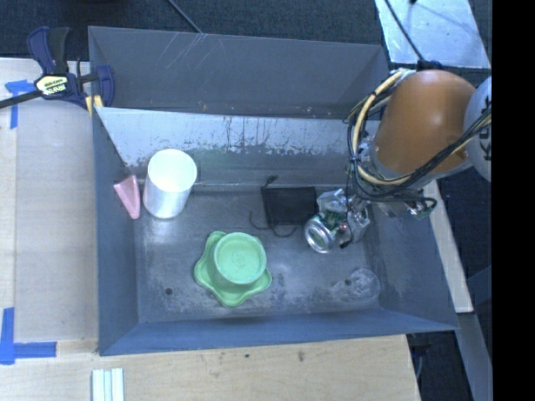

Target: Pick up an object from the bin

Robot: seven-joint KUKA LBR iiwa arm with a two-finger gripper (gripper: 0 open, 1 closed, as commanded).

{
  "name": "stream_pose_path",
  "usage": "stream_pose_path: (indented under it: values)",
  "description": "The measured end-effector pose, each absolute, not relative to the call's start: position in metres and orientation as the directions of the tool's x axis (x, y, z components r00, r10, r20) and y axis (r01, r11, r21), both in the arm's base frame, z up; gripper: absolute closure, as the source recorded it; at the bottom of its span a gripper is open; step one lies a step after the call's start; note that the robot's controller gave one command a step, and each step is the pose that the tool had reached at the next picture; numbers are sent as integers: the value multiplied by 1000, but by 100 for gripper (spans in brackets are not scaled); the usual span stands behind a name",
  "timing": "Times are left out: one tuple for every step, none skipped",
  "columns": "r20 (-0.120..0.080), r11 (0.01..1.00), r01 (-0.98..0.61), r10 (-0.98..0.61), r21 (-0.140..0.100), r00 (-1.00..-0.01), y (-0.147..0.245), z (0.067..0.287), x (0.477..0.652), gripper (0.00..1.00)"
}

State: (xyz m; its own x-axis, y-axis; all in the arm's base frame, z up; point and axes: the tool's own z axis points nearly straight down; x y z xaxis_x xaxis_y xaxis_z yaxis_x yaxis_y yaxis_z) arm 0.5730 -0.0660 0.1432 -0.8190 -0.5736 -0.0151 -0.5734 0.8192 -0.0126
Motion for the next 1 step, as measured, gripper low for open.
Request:
stream_pose_path:
  values:
    - [8, 832, -554, -554, 9, -832, -58, 155, 541, 100]
